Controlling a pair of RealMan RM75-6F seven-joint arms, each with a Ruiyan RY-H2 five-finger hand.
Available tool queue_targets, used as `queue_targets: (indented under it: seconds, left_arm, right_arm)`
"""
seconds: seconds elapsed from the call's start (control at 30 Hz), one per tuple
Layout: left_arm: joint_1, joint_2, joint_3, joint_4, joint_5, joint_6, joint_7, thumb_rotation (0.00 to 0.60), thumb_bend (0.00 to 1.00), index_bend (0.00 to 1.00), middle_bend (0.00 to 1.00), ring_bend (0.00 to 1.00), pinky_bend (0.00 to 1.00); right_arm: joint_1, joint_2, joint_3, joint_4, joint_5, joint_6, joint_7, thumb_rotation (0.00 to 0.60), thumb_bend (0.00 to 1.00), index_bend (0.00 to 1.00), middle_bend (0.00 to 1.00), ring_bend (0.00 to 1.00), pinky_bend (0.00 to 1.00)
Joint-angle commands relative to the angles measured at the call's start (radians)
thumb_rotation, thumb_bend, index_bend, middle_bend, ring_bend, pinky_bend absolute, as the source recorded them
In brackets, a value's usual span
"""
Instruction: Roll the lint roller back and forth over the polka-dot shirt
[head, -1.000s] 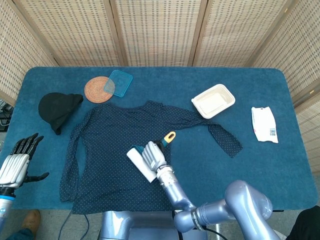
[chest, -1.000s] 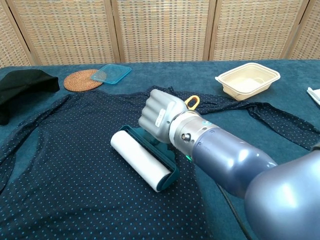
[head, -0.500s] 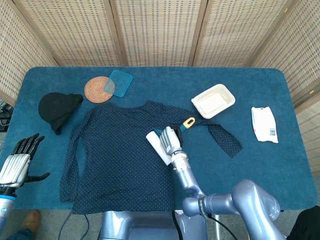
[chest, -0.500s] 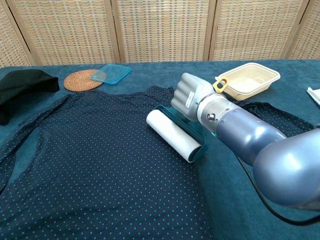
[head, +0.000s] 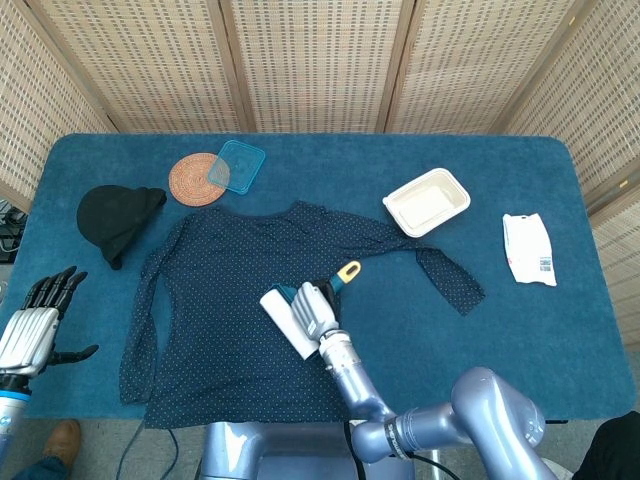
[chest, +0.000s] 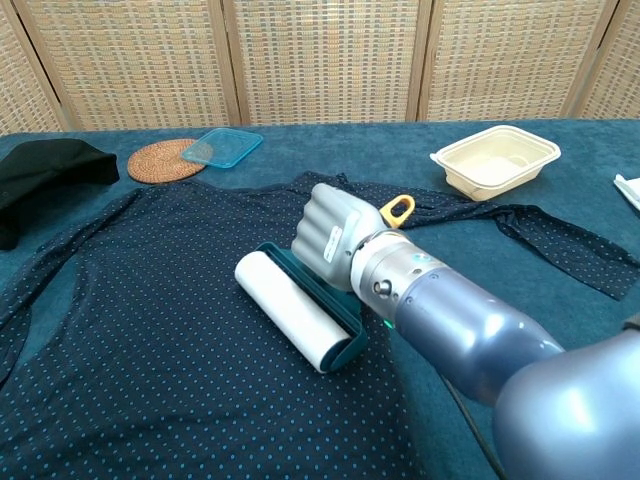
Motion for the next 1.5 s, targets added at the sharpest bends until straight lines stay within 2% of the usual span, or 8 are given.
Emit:
queue_targets:
  seconds: [0.03, 0.8, 1.5]
  left_arm:
    - [0.0, 0.0, 0.0, 0.0, 0.0, 0.0, 0.0, 0.6, 0.0, 0.0, 0.0, 0.0, 0.0]
    - [0.0, -0.002, 0.0, 0.0, -0.002, 0.001, 0.005, 0.6, 0.0, 0.0, 0.0, 0.0, 0.0]
    - [-0.003, -0.007, -0.001, 0.001, -0.012, -0.005, 0.019, 0.6, 0.0, 0.0, 0.0, 0.0, 0.0]
  right_arm:
    - [-0.005, -0.017, -0.01, 0.0, -0.016, 0.012, -0.012, 0.6, 1.0, 0.75, 1.0, 1.0, 1.0]
    - [-0.046, -0.076, -0.046, -0.051, -0.096, 0.042, -0.097, 0.6, 1.0, 0.75, 1.0, 1.0, 1.0]
    - [-0.108, 0.052, -0.003, 0.092, -0.087, -0.003, -0.049, 0.6, 1.0, 0.75, 1.0, 1.0, 1.0]
